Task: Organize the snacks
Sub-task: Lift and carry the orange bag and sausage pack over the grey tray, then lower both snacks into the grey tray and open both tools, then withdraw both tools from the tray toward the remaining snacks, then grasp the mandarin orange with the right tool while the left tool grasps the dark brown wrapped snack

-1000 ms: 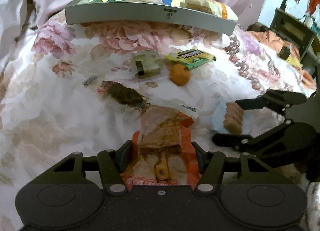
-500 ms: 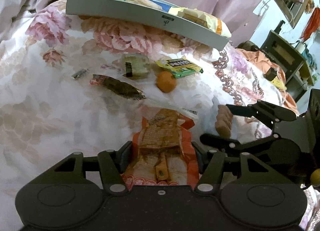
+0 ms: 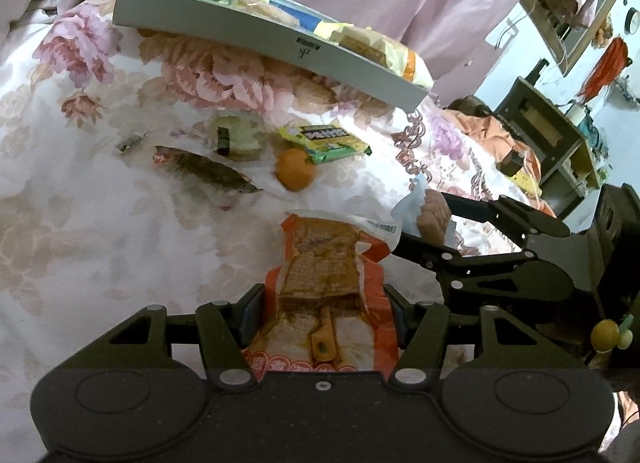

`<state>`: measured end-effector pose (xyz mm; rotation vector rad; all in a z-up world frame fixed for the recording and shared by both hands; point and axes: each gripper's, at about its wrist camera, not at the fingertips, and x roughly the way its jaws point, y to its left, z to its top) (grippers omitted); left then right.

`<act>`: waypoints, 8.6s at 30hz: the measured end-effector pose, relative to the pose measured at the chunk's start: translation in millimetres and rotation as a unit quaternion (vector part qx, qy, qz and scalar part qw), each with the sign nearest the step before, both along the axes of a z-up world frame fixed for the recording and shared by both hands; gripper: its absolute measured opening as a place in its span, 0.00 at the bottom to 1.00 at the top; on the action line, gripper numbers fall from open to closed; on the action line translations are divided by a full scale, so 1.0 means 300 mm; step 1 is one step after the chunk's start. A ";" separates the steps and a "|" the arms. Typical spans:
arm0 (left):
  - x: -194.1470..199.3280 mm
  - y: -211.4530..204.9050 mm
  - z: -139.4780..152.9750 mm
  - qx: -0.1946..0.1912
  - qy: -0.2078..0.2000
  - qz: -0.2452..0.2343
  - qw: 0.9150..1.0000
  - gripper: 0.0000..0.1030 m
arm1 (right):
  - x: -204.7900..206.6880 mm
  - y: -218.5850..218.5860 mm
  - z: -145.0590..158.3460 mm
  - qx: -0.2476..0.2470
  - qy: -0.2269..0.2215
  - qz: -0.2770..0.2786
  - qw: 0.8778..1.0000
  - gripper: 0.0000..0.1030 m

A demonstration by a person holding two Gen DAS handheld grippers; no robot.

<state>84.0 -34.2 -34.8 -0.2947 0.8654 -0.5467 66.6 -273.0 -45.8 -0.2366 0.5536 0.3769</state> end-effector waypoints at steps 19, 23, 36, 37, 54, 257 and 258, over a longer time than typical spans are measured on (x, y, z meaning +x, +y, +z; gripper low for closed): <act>-0.024 0.015 0.128 -0.025 -0.088 0.057 0.994 0.60 | -0.031 -0.054 0.070 0.020 -0.046 -0.001 0.999 0.84; 0.012 0.031 0.166 -0.014 -0.098 0.079 0.992 0.60 | -0.007 -0.039 0.095 0.030 -0.051 0.011 0.998 0.84; 0.285 0.054 0.327 0.011 -0.162 0.160 0.974 0.61 | 0.162 0.018 0.250 0.017 -0.088 0.070 0.994 0.84; 0.310 0.053 0.335 0.015 -0.164 0.167 0.972 0.61 | 0.181 0.025 0.271 0.005 -0.092 0.078 0.993 0.84; 0.683 0.024 0.304 0.020 -0.168 0.240 0.956 0.61 | 0.551 0.071 0.347 0.033 -0.112 0.051 0.992 0.85; 0.227 0.166 -0.024 0.077 -0.038 0.152 0.985 0.98 | 0.186 0.284 -0.041 0.056 0.107 0.148 0.981 0.38; 0.225 0.159 -0.025 0.085 -0.041 0.150 0.984 0.98 | 0.178 0.275 -0.041 0.055 0.106 0.145 0.982 0.38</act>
